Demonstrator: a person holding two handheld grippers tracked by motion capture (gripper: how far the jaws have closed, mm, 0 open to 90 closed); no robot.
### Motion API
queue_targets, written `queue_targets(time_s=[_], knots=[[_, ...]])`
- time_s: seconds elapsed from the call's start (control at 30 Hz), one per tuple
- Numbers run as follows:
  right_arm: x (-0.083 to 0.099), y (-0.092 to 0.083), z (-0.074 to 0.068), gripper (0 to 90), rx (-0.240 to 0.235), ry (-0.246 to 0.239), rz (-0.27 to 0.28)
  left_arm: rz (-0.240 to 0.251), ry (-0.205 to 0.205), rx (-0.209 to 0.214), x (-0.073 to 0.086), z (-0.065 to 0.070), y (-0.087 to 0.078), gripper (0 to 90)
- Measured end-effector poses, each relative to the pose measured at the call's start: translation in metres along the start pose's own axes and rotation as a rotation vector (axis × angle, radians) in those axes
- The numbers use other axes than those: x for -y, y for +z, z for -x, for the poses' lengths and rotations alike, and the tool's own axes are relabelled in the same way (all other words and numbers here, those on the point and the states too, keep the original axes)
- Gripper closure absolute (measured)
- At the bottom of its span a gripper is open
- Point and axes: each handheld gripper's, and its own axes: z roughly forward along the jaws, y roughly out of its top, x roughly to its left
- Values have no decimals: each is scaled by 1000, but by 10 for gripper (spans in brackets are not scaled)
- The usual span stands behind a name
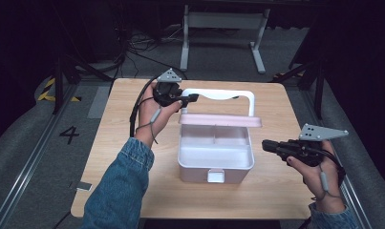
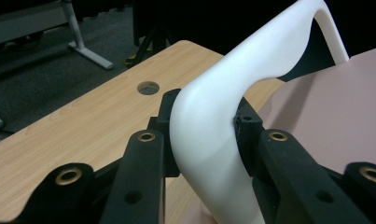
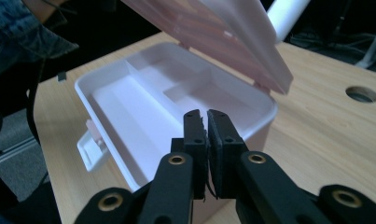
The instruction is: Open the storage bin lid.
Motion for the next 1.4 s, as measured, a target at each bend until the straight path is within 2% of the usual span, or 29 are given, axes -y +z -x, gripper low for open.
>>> queue_targets(time_s=[0.27,0.33,0.4,0.53,0.8,0.87,0.97,1.07,1.27,1.4], knots=[[-12,13,-3,900,-8,0,143,9,-8,-2,1,-1,1,716],[-14,18,-5,900,14,-7,158,8,-8,0,1,-1,0,714],[-15,25,-7,900,12,-1,179,13,-6,1,2,-1,0,710],[-17,31,-9,900,19,3,197,16,-11,2,3,-1,0,691],[-16,29,-5,900,37,7,211,25,-15,4,5,-1,0,667],[-16,30,-5,900,35,6,215,33,0,-14,6,0,-2,641],[-16,30,-5,900,31,9,211,43,21,-52,6,2,-5,520],[-16,30,-4,900,35,5,208,42,37,-90,6,3,-13,469],[-16,30,-4,900,36,7,203,79,32,-103,7,1,-35,428],[-15,29,-3,900,37,14,205,109,55,-90,10,6,-55,417]])
